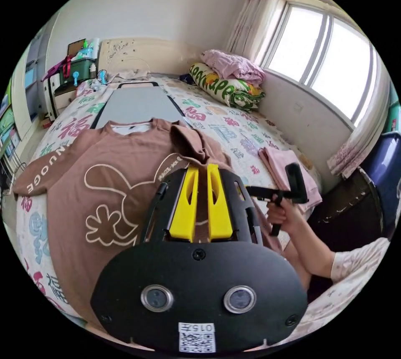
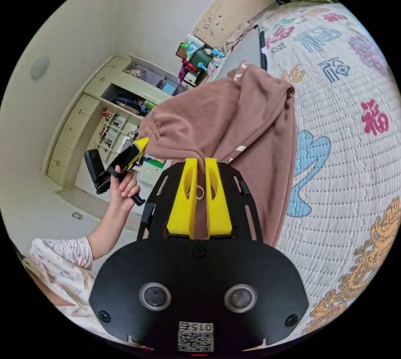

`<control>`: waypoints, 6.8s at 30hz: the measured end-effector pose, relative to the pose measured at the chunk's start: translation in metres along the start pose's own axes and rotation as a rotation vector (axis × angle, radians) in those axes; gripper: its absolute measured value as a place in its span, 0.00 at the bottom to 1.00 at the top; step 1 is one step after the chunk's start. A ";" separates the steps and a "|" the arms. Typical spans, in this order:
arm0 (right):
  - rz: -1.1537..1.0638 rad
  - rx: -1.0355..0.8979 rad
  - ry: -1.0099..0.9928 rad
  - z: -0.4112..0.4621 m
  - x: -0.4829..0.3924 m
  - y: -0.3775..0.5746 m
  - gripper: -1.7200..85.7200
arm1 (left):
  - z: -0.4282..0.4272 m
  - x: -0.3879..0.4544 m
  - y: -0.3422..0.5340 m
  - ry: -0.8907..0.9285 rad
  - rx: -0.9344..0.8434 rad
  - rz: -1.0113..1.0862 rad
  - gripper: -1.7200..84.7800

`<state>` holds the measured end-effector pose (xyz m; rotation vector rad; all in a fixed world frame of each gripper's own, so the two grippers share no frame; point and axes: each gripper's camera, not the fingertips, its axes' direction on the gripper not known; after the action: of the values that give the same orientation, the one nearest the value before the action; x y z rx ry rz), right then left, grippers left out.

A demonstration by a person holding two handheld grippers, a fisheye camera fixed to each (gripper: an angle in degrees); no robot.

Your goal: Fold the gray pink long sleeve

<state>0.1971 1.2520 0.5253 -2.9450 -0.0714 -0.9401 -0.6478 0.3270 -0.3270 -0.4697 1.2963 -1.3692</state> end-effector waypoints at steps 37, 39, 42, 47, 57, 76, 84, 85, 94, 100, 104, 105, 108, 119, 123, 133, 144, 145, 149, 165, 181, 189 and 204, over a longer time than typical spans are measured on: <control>-0.030 0.119 -0.196 -0.139 0.038 -0.053 0.06 | -0.045 0.080 0.271 -0.076 -0.178 0.176 0.04; 0.064 0.175 -0.258 -0.147 0.059 -0.058 0.07 | -0.047 0.083 0.271 -0.083 -0.186 0.191 0.04; 0.138 0.252 -0.287 -0.155 0.079 -0.065 0.08 | -0.052 0.089 0.271 -0.076 -0.215 0.211 0.04; 0.221 0.212 -0.200 -0.137 0.094 -0.101 0.10 | -0.072 0.101 0.275 -0.089 -0.237 0.253 0.05; 0.294 0.217 -0.147 -0.102 0.104 -0.130 0.12 | -0.087 0.136 0.264 -0.117 -0.169 0.332 0.12; 0.229 0.316 0.003 -0.077 0.096 -0.148 0.08 | -0.024 0.168 0.257 -0.109 -0.214 0.394 0.07; 0.256 0.308 -0.011 -0.055 0.116 -0.136 0.09 | -0.022 0.173 0.262 -0.092 -0.169 0.458 0.08; 0.256 0.300 -0.006 -0.050 0.120 -0.134 0.10 | -0.023 0.174 0.259 -0.085 -0.161 0.474 0.10; 0.235 0.244 0.078 -0.007 0.140 -0.113 0.09 | 0.030 0.156 0.264 -0.009 -0.216 0.449 0.10; 0.214 0.196 0.284 0.028 0.148 -0.096 0.02 | 0.059 0.148 0.282 -0.008 -0.235 0.491 0.09; 0.153 0.184 0.448 0.055 0.143 -0.079 0.01 | 0.074 0.140 0.292 -0.005 -0.234 0.483 0.09; 0.151 0.185 0.453 0.058 0.145 -0.076 0.01 | 0.076 0.138 0.294 0.000 -0.233 0.474 0.09; 0.155 0.195 0.445 0.065 0.158 -0.058 0.02 | 0.084 0.126 0.303 0.025 -0.227 0.433 0.10; -0.465 -0.002 0.326 0.090 0.065 0.036 0.09 | 0.073 -0.007 0.331 0.105 -0.094 -0.064 0.11; -0.570 -0.191 0.255 0.117 0.050 0.090 0.10 | 0.101 -0.030 0.357 0.143 -0.154 -0.137 0.12; -0.629 -0.343 0.523 0.230 0.042 0.323 0.16 | 0.141 -0.045 0.425 0.135 -0.140 -0.184 0.06; -0.667 -0.403 0.701 0.281 0.057 0.370 0.14 | 0.141 -0.051 0.502 0.154 -0.082 -0.125 0.02; -0.647 -0.394 0.690 0.282 0.061 0.371 0.14 | 0.147 -0.054 0.512 0.144 -0.098 -0.120 0.02; -0.573 -0.405 0.660 0.284 0.070 0.368 0.13 | 0.148 -0.072 0.537 0.191 -0.093 -0.150 0.03; -0.398 -0.490 0.586 0.348 0.098 0.334 0.08 | 0.025 -0.417 0.607 0.020 0.373 -0.785 0.15; -0.473 -0.846 0.765 0.435 0.086 0.285 0.02 | 0.111 -0.626 0.524 -0.030 0.478 -1.154 0.22; -0.405 -0.845 0.747 0.443 0.094 0.274 0.02 | 0.138 -0.636 0.472 -0.130 0.538 -1.112 0.11; -0.378 -0.588 0.775 0.428 0.097 0.314 0.02 | 0.203 -0.104 0.316 0.032 0.054 0.570 0.03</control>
<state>0.5422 0.9676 0.2225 -2.7956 -0.3800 -2.4480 -0.3076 0.4104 -0.4966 -0.0272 1.2863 -0.9295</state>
